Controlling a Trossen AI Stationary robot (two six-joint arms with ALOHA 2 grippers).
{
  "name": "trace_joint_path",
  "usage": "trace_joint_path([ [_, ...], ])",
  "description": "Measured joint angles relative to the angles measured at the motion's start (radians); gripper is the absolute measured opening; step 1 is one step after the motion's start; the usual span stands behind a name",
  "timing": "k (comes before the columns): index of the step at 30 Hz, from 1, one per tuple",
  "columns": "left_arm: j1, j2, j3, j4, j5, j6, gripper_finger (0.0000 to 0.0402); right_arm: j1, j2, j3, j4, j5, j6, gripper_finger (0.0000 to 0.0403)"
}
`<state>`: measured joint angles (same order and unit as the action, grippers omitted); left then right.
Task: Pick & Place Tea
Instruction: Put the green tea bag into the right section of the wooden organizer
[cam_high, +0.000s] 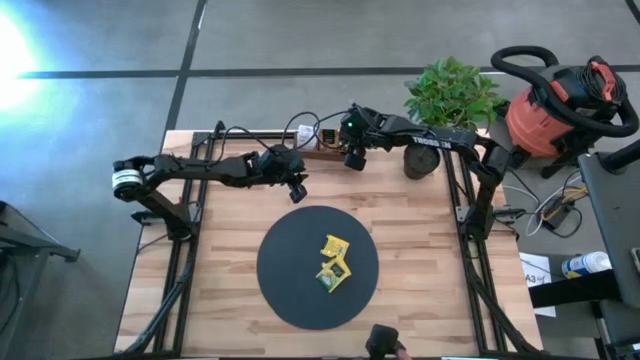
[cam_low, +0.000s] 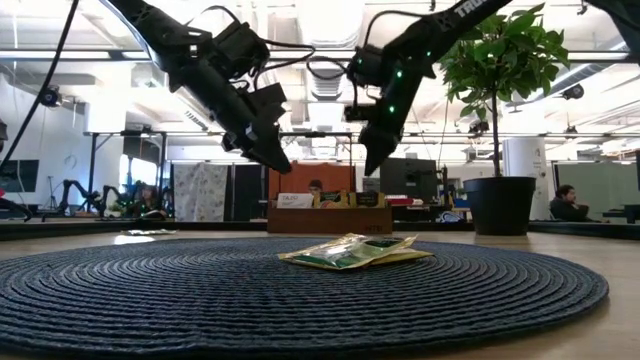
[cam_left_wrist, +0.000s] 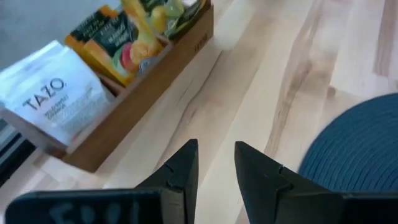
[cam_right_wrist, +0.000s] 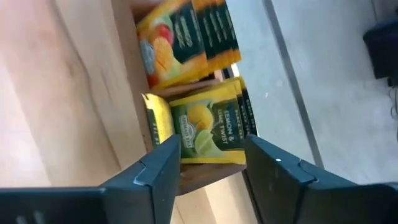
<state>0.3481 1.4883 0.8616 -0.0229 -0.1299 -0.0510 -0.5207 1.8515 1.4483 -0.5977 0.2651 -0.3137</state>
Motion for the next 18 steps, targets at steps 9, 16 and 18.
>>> trace_joint_path([
  [9, 0.000, 0.000, 0.000, -0.030, 0.000, -0.002, 0.0100, 0.021, -0.007, 0.000, -0.078, -0.175, 0.034, 0.0151],
  [16, 0.000, 0.000, 0.000, -0.027, 0.001, -0.015, 0.0100, 0.040, 0.051, -0.002, -0.065, -0.217, 0.025, 0.0080],
  [18, 0.000, 0.000, 0.000, -0.028, 0.001, -0.019, 0.0100, 0.039, 0.073, -0.002, -0.066, -0.215, 0.025, 0.0058],
])
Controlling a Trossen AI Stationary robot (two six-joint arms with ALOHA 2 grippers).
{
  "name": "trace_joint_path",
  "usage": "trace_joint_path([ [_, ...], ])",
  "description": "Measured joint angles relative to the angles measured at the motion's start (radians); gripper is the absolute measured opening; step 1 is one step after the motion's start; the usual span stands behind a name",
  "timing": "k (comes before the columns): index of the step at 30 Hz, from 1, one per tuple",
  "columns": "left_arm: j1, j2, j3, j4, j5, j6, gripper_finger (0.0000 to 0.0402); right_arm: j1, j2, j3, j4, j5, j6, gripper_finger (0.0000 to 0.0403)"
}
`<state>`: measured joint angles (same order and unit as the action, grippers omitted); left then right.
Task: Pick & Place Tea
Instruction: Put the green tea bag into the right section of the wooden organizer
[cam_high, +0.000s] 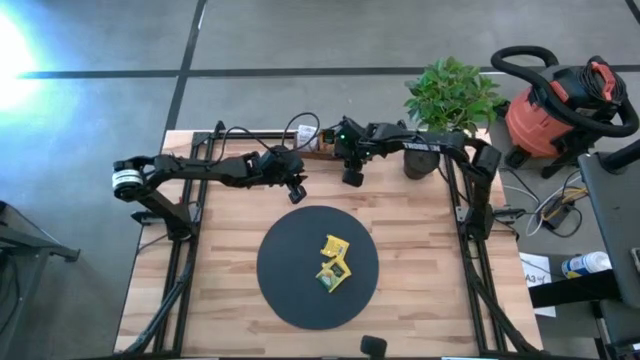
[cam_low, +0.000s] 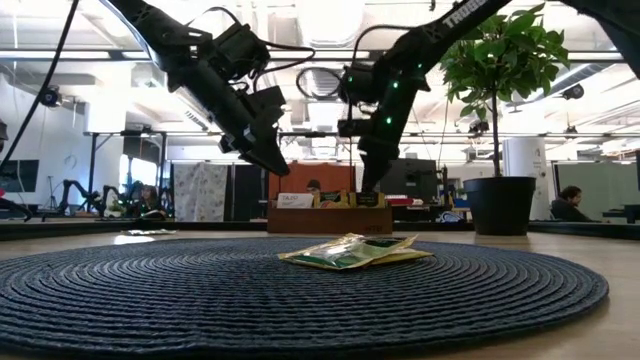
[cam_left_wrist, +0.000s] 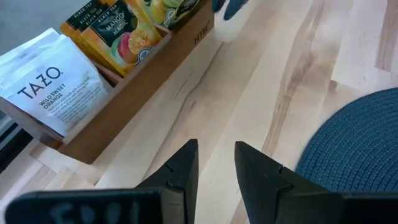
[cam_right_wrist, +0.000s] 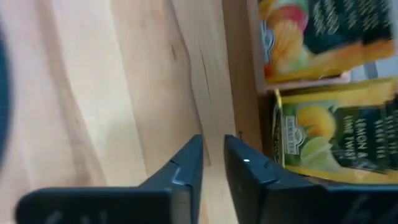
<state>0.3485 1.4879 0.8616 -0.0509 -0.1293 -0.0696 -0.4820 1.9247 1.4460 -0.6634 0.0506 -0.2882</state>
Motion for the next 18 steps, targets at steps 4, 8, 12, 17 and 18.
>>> trace_joint_path([
  [4, 0.000, 0.000, 0.000, -0.001, 0.000, 0.000, 0.0100, -0.009, 0.039, 0.000, 0.005, 0.046, 0.000, 0.0024],
  [8, 0.000, 0.000, 0.000, -0.002, 0.000, -0.012, 0.0100, -0.010, 0.045, 0.000, 0.042, 0.143, -0.003, 0.0010],
  [12, 0.000, 0.000, 0.000, -0.002, 0.000, -0.016, 0.0100, -0.024, 0.043, 0.011, 0.053, 0.208, -0.002, 0.0009],
  [17, 0.000, 0.000, 0.000, -0.002, 0.000, -0.017, 0.0100, -0.063, 0.043, 0.010, 0.074, 0.299, 0.000, 0.0009],
  [18, 0.001, 0.000, 0.000, -0.002, 0.000, -0.017, 0.0100, -0.072, 0.043, 0.010, 0.076, 0.304, 0.002, 0.0009],
])
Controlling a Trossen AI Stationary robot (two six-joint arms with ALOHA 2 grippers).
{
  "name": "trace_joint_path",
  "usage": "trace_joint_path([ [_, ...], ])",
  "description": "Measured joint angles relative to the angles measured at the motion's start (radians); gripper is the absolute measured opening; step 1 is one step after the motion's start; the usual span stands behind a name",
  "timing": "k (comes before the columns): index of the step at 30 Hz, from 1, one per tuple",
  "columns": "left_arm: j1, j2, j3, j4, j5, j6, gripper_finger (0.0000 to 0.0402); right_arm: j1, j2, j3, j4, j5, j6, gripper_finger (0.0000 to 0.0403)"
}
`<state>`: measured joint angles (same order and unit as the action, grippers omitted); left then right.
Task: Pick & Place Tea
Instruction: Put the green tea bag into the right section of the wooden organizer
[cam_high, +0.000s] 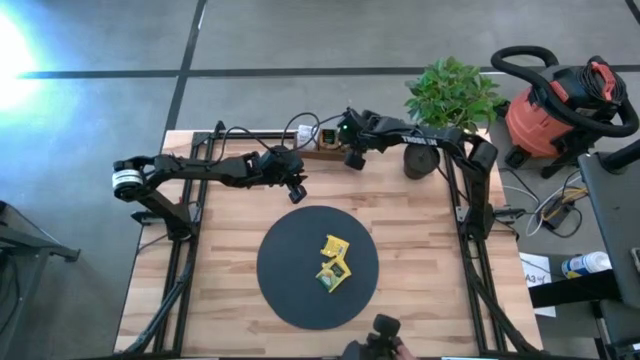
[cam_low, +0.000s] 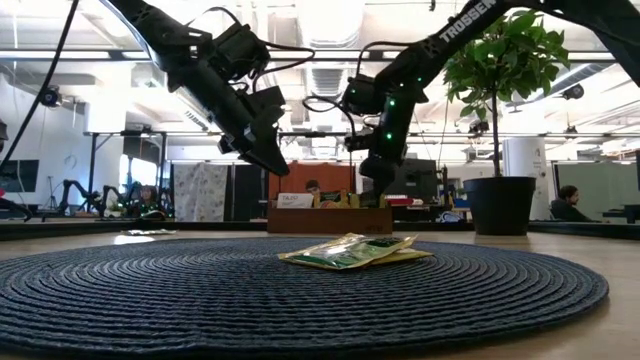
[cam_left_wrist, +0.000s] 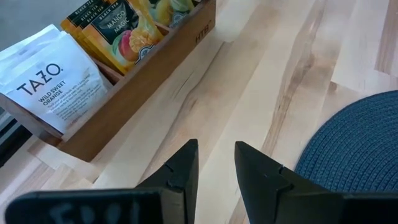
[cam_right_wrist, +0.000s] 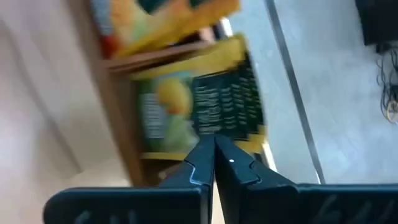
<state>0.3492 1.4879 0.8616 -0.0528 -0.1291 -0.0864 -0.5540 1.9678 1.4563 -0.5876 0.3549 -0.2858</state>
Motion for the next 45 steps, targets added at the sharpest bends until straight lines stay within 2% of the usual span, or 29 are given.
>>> trace_joint_path([
  [7, 0.000, 0.000, 0.000, 0.000, 0.000, -0.001, 0.0100, -0.018, -0.027, 0.011, 0.012, -0.001, 0.069, 0.0009],
  [13, 0.000, 0.000, 0.000, -0.001, 0.000, -0.001, 0.0100, 0.035, -0.094, 0.012, 0.027, -0.145, 0.088, 0.0009],
  [16, 0.002, 0.000, 0.000, -0.022, -0.005, -0.001, 0.0100, 0.066, -0.110, 0.012, 0.022, -0.181, 0.135, 0.0009],
  [21, 0.028, 0.000, 0.001, -0.196, -0.156, -0.077, 0.0100, 0.121, -0.113, 0.012, 0.003, -0.277, 0.231, 0.0009],
  [24, 0.078, 0.000, 0.001, -0.356, -0.189, -0.172, 0.0100, 0.159, -0.112, 0.012, 0.000, -0.334, 0.272, 0.0009],
  [28, 0.188, 0.000, -0.012, -0.486, -0.197, -0.237, 0.0100, 0.211, -0.112, 0.012, 0.000, -0.339, 0.287, 0.0009],
  [31, 0.297, 0.000, -0.034, -0.489, -0.207, -0.257, 0.0100, 0.245, -0.111, 0.012, 0.000, -0.337, 0.297, 0.0009],
  [36, 0.445, 0.000, -0.052, -0.480, -0.137, -0.252, 0.0099, 0.284, -0.110, 0.012, 0.000, -0.332, 0.345, 0.0009],
  [40, 0.492, 0.000, -0.079, -0.480, -0.137, -0.230, 0.0099, 0.302, -0.110, 0.012, 0.000, -0.327, 0.359, 0.0009],
  [45, 0.494, 0.000, -0.135, -0.481, -0.130, -0.236, 0.0098, 0.308, -0.110, 0.012, 0.000, -0.327, 0.359, 0.0009],
])
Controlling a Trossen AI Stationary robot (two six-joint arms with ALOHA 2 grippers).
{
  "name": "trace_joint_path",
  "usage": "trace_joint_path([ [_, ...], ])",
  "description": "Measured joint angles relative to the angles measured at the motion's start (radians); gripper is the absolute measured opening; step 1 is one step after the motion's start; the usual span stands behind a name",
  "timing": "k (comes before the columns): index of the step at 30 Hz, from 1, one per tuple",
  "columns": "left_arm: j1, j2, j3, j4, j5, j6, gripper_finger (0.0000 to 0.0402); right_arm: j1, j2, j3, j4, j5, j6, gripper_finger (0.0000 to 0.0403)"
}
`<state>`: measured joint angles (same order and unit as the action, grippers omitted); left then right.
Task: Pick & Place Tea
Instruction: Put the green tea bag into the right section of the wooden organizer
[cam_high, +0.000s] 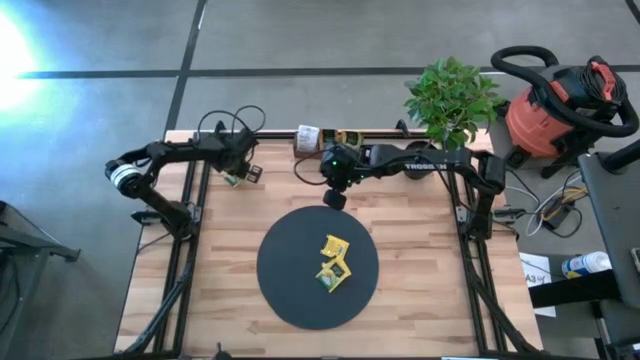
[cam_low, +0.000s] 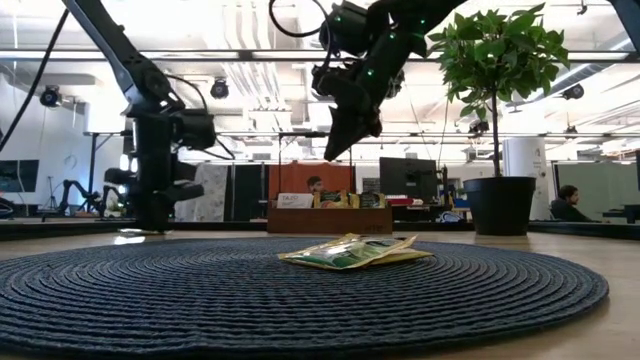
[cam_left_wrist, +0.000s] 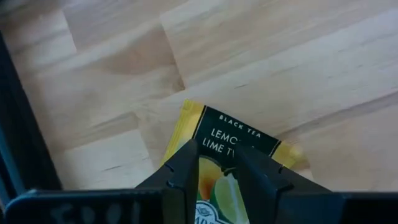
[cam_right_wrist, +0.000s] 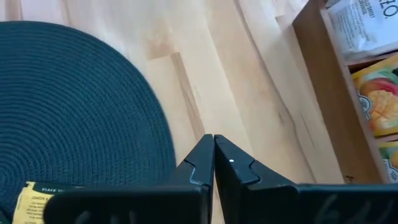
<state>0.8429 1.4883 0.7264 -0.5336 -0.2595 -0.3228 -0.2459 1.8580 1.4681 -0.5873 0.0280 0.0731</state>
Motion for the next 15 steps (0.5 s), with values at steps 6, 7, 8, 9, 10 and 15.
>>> trace_joint_path([
  [6, -0.003, -0.005, -0.047, 0.027, 0.047, -0.063, 0.0098, -0.001, 0.000, 0.000, 0.004, 0.001, 0.000, 0.0009],
  [7, -0.007, -0.005, -0.050, 0.034, 0.063, -0.082, 0.0098, -0.001, 0.000, 0.000, 0.007, 0.000, 0.000, 0.0009],
  [8, -0.011, -0.005, -0.052, 0.046, 0.086, -0.103, 0.0098, -0.001, 0.000, 0.000, 0.012, 0.000, -0.001, 0.0009],
  [9, -0.017, -0.004, -0.052, 0.060, 0.114, -0.121, 0.0098, -0.002, 0.000, 0.000, 0.020, 0.000, -0.001, 0.0009],
  [10, -0.025, -0.004, -0.050, 0.080, 0.142, -0.133, 0.0098, -0.002, 0.000, 0.000, 0.029, 0.000, 0.000, 0.0009],
  [15, -0.081, 0.000, -0.039, 0.224, 0.251, -0.220, 0.0098, -0.009, 0.000, 0.000, 0.053, 0.000, 0.063, 0.0009],
])
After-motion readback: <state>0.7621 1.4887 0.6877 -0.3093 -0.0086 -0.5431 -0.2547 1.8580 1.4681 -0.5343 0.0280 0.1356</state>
